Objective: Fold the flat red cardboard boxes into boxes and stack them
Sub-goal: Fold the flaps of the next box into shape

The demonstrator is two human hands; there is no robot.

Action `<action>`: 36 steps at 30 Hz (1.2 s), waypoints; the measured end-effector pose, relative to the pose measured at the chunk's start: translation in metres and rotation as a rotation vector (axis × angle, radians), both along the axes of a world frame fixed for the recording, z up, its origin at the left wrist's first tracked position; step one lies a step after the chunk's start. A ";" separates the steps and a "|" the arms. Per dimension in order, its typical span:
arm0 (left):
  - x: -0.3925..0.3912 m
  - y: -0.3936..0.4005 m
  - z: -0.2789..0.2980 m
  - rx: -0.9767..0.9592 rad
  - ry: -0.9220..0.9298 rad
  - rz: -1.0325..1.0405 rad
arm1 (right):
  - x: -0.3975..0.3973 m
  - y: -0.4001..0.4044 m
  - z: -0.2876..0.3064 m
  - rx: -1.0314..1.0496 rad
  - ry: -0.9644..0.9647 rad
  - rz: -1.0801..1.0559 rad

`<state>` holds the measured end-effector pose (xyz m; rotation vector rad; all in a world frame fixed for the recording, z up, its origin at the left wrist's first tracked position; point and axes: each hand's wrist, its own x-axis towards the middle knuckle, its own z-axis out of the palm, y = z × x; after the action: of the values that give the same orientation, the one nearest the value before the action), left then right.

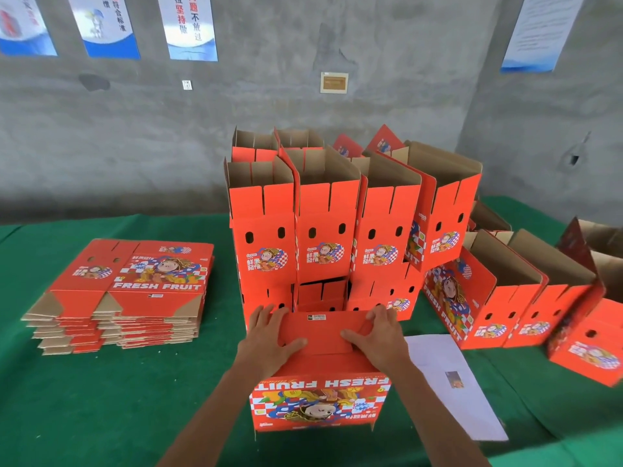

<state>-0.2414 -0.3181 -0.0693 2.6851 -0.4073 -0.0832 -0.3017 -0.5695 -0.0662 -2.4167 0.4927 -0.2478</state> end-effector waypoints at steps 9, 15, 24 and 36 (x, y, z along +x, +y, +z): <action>-0.005 -0.011 -0.003 0.151 -0.004 0.124 | -0.006 0.014 -0.006 -0.182 0.012 -0.095; 0.000 0.000 -0.005 -0.055 0.053 0.233 | -0.013 -0.018 -0.005 0.666 0.368 -0.240; -0.010 -0.010 0.004 -0.274 0.116 0.299 | -0.056 -0.049 -0.037 1.121 0.678 -0.255; 0.013 0.023 0.032 -0.621 0.164 0.288 | -0.063 -0.055 0.060 0.834 0.434 0.167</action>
<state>-0.2279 -0.2954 -0.0377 2.0752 0.0151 -0.0755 -0.3646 -0.6244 -0.0066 -1.6576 0.4554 0.4818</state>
